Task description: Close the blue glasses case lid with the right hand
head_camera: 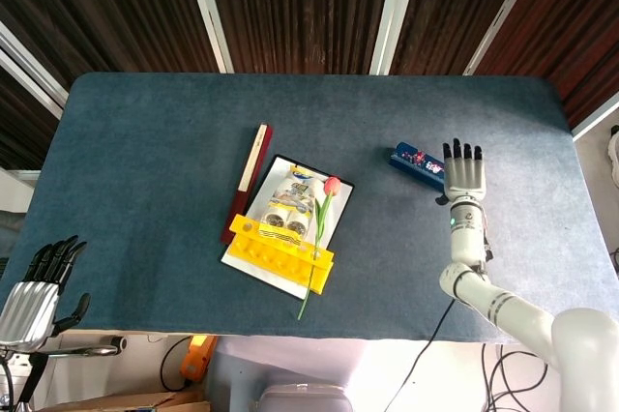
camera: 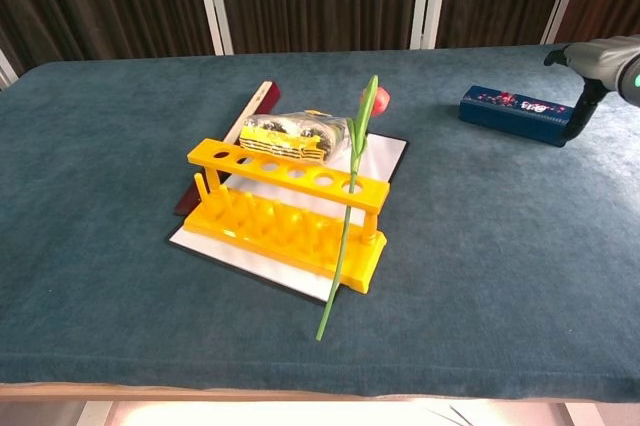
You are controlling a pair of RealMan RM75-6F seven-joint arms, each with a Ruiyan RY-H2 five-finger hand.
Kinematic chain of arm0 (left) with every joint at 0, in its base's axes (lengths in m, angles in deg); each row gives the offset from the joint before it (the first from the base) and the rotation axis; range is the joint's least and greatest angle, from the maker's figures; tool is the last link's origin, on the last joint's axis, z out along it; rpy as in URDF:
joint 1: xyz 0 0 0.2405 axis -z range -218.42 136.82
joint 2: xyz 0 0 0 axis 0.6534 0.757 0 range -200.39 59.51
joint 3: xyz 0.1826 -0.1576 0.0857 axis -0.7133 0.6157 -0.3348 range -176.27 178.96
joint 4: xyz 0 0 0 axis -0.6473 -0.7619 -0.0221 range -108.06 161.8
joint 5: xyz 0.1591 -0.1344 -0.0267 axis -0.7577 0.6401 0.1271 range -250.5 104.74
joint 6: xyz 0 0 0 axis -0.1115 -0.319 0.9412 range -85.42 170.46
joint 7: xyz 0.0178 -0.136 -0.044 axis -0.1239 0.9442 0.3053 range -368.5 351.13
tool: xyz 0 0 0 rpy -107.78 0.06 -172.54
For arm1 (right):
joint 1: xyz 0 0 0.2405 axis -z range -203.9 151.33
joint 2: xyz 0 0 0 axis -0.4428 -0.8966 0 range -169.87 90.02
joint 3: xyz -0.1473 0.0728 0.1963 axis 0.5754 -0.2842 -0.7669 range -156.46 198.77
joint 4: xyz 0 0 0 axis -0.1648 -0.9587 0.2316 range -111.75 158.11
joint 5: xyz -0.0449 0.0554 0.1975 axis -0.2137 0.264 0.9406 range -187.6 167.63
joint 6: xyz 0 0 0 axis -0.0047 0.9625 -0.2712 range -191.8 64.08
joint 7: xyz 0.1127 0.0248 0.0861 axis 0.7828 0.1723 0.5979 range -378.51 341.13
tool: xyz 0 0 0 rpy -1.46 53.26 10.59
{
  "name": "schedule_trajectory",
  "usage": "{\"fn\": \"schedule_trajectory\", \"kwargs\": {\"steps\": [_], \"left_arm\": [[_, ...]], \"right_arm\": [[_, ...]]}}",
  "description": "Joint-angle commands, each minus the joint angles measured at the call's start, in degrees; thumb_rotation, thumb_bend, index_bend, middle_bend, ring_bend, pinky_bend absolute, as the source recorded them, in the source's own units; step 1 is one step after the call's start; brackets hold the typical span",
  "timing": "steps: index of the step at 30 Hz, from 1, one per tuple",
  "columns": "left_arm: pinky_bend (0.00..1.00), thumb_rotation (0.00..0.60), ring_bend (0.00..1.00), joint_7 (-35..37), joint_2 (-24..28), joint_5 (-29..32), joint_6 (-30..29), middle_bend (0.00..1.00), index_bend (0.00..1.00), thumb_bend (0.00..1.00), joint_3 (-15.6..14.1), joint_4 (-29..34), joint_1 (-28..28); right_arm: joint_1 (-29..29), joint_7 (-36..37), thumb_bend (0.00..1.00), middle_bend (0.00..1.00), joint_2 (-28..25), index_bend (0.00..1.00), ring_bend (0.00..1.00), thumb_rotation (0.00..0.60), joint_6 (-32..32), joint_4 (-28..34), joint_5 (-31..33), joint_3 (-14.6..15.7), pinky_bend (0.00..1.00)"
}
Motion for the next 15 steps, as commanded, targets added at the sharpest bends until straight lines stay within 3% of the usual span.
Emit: {"fn": "schedule_trajectory", "kwargs": {"steps": [1,5,7,11,15], "left_arm": [[0.07,0.600,0.00,-0.07,-0.02,-0.03,-0.25,0.00,0.00,0.42,0.03,0.02,-0.12],[0.07,0.600,0.00,0.09,0.00,0.35,-0.45,0.00,0.00,0.42,0.28,-0.04,-0.21],[0.07,0.600,0.00,0.23,0.03,0.53,-0.59,0.00,0.00,0.42,0.42,-0.08,-0.27],[0.07,0.600,0.00,0.43,0.08,0.94,-0.86,0.00,0.00,0.42,0.66,-0.12,-0.44],[0.07,0.600,0.00,-0.16,-0.06,0.90,-1.06,0.00,0.00,0.42,0.76,0.10,-0.50]], "right_arm": [[10.37,8.36,0.22,0.00,-11.94,0.00,0.00,0.600,13.11,20.65,-14.58,5.97,0.03],[18.62,13.90,0.22,0.00,-17.24,0.00,0.00,0.600,22.58,29.71,-26.79,13.16,0.02],[22.72,16.25,0.22,0.00,-18.33,0.00,0.00,0.600,27.52,31.37,-32.60,17.02,0.01],[30.95,20.92,0.22,0.00,-17.13,0.00,0.00,0.600,38.74,28.23,-43.75,23.46,0.00],[34.16,24.92,0.22,0.00,-17.30,0.00,0.00,0.600,42.53,26.30,-49.98,25.63,0.00]]}}
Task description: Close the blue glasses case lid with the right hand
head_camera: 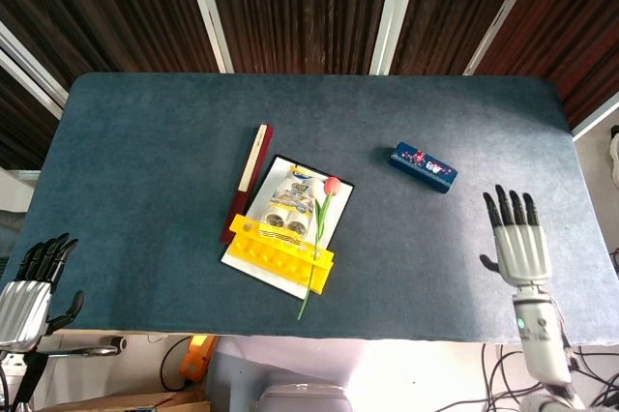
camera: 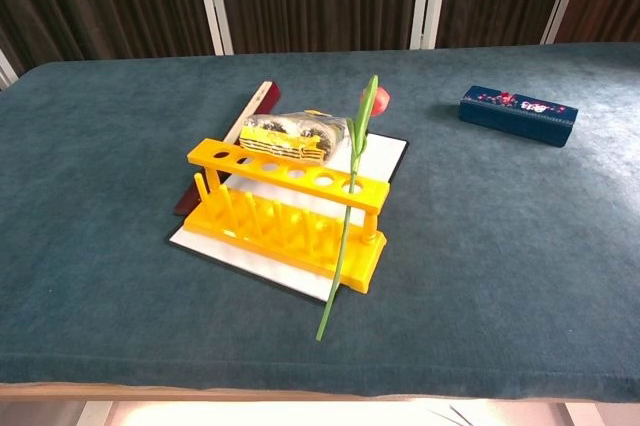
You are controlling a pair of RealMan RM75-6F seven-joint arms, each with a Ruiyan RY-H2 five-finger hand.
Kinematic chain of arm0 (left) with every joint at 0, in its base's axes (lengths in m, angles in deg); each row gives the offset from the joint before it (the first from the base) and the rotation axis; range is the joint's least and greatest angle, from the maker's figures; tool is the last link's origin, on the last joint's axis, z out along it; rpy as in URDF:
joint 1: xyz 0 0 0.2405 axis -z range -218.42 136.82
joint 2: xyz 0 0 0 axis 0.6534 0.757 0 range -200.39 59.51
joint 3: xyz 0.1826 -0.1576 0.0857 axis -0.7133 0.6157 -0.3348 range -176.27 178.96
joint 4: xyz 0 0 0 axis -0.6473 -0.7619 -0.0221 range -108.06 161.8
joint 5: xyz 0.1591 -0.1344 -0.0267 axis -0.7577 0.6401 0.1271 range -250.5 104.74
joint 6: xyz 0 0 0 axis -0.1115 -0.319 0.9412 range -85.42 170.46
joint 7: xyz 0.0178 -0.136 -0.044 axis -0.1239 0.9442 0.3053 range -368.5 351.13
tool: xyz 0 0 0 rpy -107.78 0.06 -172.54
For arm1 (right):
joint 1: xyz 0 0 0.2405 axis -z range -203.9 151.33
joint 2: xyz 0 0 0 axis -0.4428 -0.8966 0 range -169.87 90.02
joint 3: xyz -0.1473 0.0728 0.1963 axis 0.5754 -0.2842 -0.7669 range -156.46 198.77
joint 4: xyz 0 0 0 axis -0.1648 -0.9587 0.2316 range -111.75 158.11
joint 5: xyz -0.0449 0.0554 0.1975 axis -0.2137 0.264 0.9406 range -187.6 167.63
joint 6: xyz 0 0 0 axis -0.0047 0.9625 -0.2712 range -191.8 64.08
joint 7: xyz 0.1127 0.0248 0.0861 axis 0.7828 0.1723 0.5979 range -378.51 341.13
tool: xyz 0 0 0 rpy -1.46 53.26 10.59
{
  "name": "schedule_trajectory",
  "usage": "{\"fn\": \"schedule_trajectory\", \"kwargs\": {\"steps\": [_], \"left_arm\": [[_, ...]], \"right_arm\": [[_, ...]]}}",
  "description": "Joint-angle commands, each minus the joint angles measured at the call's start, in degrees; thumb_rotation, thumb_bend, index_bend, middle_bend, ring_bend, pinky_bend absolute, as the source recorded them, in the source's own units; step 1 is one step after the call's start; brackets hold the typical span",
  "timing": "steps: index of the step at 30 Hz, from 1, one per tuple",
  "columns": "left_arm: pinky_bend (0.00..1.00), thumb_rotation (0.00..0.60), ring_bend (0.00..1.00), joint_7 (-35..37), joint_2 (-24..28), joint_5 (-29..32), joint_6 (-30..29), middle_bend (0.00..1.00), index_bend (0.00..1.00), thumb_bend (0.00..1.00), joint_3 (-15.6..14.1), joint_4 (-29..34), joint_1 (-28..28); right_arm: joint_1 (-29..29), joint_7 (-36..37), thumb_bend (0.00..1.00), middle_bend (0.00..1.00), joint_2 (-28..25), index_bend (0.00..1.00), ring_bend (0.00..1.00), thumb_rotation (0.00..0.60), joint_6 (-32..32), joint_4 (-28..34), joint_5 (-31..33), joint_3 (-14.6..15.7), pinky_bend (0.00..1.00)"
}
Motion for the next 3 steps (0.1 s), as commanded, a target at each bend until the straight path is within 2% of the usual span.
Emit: {"fn": "schedule_trajectory", "kwargs": {"steps": [1,3], "left_arm": [[0.07,0.600,0.00,-0.58,-0.17,-0.28,-0.22,0.00,0.00,0.42,0.00,0.07,-0.04],[0.07,0.600,0.00,-1.27,-0.31,-0.45,-0.14,0.00,0.00,0.42,-0.16,0.24,-0.07]], "right_arm": [[5.97,6.99,0.22,0.00,-1.88,0.00,0.00,0.600,6.62,-0.66,-9.01,5.09,0.00],[6.82,7.15,0.22,0.00,-1.62,0.00,0.00,0.600,7.88,-1.60,-9.91,4.26,0.00]]}}
